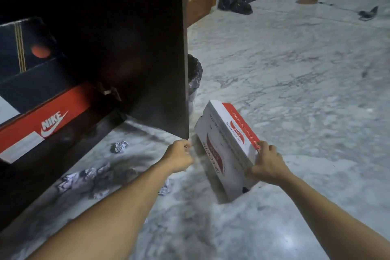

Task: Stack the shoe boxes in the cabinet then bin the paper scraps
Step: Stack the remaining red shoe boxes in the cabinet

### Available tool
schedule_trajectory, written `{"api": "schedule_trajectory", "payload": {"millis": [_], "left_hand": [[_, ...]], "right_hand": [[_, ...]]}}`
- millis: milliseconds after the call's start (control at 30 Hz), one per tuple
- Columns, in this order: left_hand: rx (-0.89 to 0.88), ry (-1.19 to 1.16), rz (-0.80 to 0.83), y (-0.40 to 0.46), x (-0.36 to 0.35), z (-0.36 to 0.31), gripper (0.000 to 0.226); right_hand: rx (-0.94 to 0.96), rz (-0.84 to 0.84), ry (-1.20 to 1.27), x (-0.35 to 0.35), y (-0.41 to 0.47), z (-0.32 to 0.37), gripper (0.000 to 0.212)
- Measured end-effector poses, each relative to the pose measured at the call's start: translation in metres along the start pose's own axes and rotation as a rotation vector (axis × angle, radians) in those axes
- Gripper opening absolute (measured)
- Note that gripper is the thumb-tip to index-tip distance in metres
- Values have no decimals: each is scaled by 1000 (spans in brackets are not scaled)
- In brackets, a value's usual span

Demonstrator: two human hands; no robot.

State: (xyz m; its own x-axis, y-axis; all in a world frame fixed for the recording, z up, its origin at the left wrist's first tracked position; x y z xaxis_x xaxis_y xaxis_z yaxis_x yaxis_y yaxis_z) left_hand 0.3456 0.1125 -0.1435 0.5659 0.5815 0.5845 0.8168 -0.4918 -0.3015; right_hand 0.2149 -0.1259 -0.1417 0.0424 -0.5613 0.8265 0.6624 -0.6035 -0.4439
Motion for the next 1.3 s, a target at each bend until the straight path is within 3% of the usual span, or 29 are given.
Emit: {"api": "schedule_trajectory", "payload": {"millis": [133, 233, 333, 500, 567, 633, 700, 800, 933, 1000, 1067, 1200, 1300], "left_hand": [[-8, 47, -26, 1, -13, -2, 54], [12, 46, -15, 1, -26, 0, 61], [17, 52, 25, -1, -41, 5, 61], [58, -2, 57, -12, -54, 24, 64], [69, -34, 55, -15, -54, 32, 68], [97, -71, 59, -19, -55, 40, 68], [114, -115, 66, -22, -58, 44, 50], [101, -162, 59, -26, -54, 42, 42], [53, -226, -20, -31, -30, 31, 66], [14, -235, -65, -33, -15, 21, 65], [-32, -223, -106, -40, 2, 6, 65], [-70, -168, -173, -60, 39, -16, 97], [-116, -96, -225, -77, 71, -25, 97]], "right_hand": [[-18, 50, -41, 13, 4, -43, 61], [-75, 123, -82, 8, -1, -76, 54], [-12, 122, -72, 2, -5, -94, 49], [-10, -149, 169, 20, -10, -101, 54], [-154, -195, 227, 15, -14, -113, 75], [-389, -132, 298, -4, -20, -133, 92], [-511, 38, 427, -32, -28, -138, 93], [-447, 63, 563, -41, -28, -130, 83], [-315, -110, 505, 1, -38, -109, 76], [-249, -150, 520, 21, -47, -96, 72], [-192, -124, 551, 37, -59, -80, 64], [-60, -47, 549, 64, -80, -50, 63], [61, -84, 474, 87, -97, -24, 67]]}}
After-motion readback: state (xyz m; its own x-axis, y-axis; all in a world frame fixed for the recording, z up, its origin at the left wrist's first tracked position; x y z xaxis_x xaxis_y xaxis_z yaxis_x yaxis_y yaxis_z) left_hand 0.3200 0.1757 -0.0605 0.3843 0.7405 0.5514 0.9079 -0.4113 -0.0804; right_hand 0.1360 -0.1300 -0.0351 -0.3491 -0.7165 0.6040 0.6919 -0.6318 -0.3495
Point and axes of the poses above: each hand's wrist, its own y-axis towards the middle knuckle, its own x-axis out of the back of the hand, z = x × y, the point moved 9 cm from there along y, towards the middle knuckle, and after that the axes turned 8 degrees about -x, right-handed, at the moved point
